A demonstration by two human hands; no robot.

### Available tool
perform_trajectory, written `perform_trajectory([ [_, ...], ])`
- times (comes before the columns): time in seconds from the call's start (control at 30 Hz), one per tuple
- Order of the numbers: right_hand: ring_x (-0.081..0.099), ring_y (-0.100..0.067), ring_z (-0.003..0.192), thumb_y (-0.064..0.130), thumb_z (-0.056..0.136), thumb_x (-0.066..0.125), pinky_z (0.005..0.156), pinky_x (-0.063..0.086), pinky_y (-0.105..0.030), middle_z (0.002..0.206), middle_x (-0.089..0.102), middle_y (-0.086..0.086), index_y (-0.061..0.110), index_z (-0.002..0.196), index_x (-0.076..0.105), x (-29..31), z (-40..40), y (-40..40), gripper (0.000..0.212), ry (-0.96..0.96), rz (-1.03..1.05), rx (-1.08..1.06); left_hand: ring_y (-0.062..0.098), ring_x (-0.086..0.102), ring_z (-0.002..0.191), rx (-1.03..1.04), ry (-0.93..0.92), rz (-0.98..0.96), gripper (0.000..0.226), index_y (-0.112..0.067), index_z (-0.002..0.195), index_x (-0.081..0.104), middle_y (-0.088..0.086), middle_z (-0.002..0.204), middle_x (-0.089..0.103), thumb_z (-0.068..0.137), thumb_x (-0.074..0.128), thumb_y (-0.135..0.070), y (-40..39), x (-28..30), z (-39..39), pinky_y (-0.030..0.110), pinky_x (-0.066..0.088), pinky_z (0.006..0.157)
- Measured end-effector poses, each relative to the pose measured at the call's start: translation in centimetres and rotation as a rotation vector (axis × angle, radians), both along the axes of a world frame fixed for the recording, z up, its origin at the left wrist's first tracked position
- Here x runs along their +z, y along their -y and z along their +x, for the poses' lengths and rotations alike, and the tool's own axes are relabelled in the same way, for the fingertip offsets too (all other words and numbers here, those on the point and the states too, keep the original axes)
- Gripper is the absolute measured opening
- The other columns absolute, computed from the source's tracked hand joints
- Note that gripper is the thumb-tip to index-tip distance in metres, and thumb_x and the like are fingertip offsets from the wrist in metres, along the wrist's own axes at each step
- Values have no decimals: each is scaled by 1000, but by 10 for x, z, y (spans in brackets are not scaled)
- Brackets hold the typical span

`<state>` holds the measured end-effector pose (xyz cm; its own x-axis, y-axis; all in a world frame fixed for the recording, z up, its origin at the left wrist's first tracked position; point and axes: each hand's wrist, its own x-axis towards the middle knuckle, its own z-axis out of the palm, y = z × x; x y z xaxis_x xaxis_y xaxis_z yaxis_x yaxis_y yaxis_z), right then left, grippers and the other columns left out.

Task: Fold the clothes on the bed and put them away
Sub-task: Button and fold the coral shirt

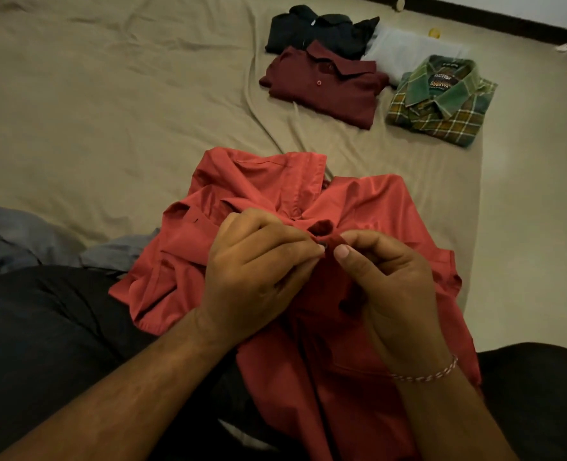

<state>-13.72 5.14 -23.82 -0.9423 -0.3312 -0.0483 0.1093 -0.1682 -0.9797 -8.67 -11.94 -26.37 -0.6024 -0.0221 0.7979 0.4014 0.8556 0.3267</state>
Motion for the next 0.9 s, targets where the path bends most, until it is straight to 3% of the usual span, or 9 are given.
perform_trajectory([
  [0.07,74,-17,85,19,78,75,68,58,-26,90,79,-4,28,85,82,0,-1,1,13,-17,-4,0,28,67,80,16,-9,-1,4,-11,88,84,-4,99,78,91,81,-13,0,0,-1,51,47,66],
  [0.17,74,-11,81,19,79,74,61,56,-22,88,80,-1,29,85,82,2,0,1,14,-40,16,1,27,67,81,30,-21,-7,6,-11,86,84,-4,100,78,91,80,-12,1,0,0,50,46,67],
  [0.27,73,-13,78,21,79,75,52,55,-26,89,80,-3,25,87,82,2,1,1,11,-35,41,3,26,66,82,41,-19,-8,8,-12,85,84,-5,100,78,91,80,-12,-1,-1,1,50,46,68],
  [0.5,72,-13,77,22,78,77,51,57,-28,88,79,-3,25,89,83,-2,3,2,13,-25,58,1,26,68,81,59,-14,48,9,-12,83,83,-4,97,78,91,80,-11,-2,-2,1,52,46,67],
  [0.9,74,-20,86,18,79,77,64,60,-25,95,80,-9,22,90,81,-10,1,3,13,9,-11,16,26,67,81,69,1,24,7,-14,87,83,-6,96,78,92,81,-16,-2,-2,1,51,46,69],
])
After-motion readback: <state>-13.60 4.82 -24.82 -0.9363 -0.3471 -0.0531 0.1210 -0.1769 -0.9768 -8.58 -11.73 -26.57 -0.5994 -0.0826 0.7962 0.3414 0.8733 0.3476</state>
